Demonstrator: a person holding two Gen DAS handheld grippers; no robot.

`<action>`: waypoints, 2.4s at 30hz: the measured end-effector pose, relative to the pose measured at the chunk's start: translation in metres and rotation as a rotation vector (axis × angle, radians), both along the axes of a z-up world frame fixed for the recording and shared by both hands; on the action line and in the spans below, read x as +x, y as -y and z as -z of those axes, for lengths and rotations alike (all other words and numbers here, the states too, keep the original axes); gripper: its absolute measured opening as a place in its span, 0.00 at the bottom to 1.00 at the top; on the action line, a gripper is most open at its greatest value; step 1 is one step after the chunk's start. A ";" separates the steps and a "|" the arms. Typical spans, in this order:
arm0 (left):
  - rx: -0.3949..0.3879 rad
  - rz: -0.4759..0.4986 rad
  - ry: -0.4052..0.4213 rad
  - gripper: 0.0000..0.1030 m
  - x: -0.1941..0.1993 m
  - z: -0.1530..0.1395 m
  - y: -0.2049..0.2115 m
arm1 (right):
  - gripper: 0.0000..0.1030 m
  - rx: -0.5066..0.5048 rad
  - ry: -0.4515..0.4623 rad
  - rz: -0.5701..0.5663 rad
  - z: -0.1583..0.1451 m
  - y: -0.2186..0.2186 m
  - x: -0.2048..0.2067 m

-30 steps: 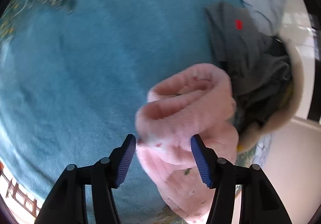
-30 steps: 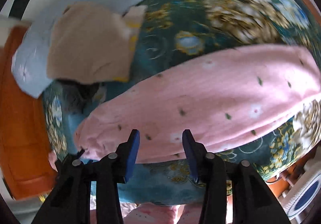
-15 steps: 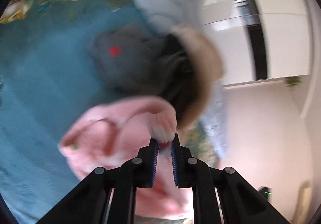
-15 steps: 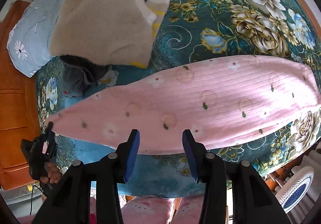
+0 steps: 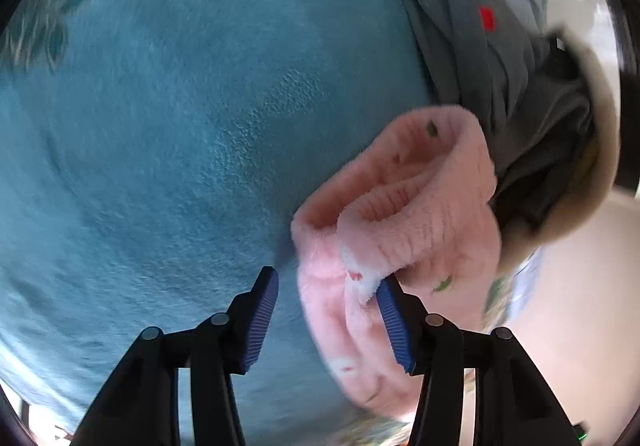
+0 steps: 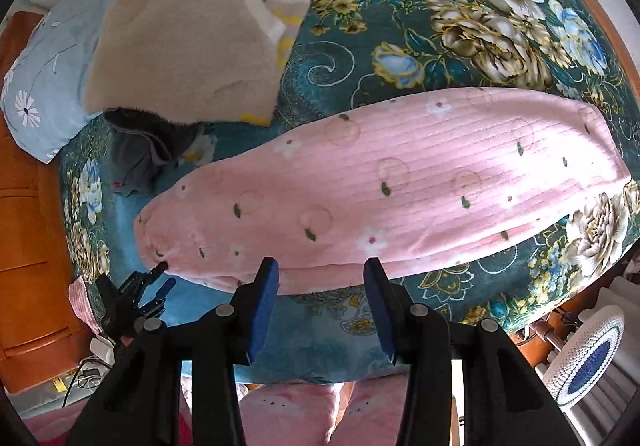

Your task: Fold clothes

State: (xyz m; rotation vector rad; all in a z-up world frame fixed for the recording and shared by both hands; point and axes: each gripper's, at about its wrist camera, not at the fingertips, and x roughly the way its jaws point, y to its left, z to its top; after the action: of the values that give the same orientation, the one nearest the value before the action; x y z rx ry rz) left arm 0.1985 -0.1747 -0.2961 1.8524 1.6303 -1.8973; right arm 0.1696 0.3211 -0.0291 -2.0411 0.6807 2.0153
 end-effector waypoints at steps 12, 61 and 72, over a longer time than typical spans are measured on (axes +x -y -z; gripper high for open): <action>0.076 -0.069 -0.120 0.13 0.013 -0.047 -0.011 | 0.44 0.012 -0.010 0.038 -0.008 -0.013 0.016; -0.131 -0.191 0.295 0.33 0.041 -0.046 -0.190 | 0.44 -0.332 0.052 0.811 0.187 -0.309 0.165; -0.227 -0.134 0.300 0.28 0.027 -0.050 -0.199 | 0.31 -0.300 0.028 0.919 0.195 -0.314 0.166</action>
State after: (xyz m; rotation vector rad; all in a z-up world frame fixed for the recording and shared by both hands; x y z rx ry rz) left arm 0.2252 0.0247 -0.2461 1.7824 1.3475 -1.5851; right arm 0.3354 0.6353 -0.2238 -1.4182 1.6133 1.3800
